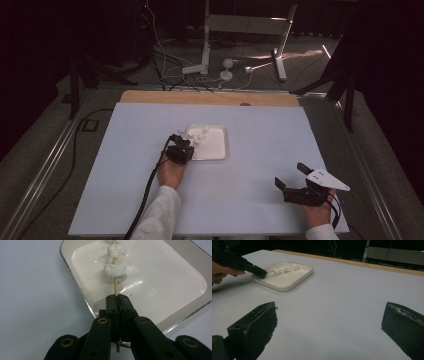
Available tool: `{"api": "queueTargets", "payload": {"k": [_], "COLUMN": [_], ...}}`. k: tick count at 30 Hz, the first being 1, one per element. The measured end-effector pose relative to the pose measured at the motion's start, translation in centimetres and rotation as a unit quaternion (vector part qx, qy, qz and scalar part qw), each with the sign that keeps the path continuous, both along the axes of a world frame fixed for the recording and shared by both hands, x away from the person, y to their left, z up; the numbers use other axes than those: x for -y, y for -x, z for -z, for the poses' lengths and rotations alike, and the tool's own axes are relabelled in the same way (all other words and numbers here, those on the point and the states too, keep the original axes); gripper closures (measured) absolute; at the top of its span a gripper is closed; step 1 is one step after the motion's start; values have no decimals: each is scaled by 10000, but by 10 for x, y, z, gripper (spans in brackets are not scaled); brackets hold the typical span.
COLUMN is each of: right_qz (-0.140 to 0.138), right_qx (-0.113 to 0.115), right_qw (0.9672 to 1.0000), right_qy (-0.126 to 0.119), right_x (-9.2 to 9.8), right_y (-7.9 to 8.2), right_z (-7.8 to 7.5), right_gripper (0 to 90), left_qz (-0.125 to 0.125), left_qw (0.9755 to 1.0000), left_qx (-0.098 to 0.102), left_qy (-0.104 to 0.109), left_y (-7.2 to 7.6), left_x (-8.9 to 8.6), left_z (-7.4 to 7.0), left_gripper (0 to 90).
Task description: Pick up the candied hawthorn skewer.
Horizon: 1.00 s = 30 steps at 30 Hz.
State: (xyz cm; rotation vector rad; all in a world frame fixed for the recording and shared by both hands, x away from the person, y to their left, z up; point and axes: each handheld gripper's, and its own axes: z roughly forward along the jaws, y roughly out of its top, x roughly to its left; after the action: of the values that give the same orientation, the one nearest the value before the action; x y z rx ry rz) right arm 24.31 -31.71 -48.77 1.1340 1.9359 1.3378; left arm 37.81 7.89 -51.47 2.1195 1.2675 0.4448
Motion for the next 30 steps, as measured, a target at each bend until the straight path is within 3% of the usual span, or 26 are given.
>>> {"api": "queueTargets", "payload": {"k": [3, 10, 13, 22, 25, 30], "right_qz": [-4, 21, 17, -62, -204, -335], "right_qx": [15, 6, -4, -19, -53, -74], "right_qw": [10000, 10000, 10000, 9999, 9993, 9985], "right_qy": [3, 6, -3, -110, -321, -421], "right_x": [0, 0, 0, -4, -5, -10], "right_y": [0, 0, 0, -1, -3, -7], "right_z": [0, 0, 0, -1, -3, -9], "right_gripper": [0, 0, 0, 0, 0, 0], "left_qz": [80, 179, 205, 360, 453, 489], "left_qw": [9999, 9996, 9990, 9972, 9958, 9945], "left_qx": [-69, -16, 57, 277, 398, 516], "left_qy": [86, 233, 395, 601, 696, 767], "left_y": [1, 7, 13, 25, 32, 40], "left_x": [1, 1, -4, -11, -17, -24], "left_z": [-1, -4, -9, -25, -31, -36], "left_gripper": [899, 899, 899, 898, 898, 898]}}
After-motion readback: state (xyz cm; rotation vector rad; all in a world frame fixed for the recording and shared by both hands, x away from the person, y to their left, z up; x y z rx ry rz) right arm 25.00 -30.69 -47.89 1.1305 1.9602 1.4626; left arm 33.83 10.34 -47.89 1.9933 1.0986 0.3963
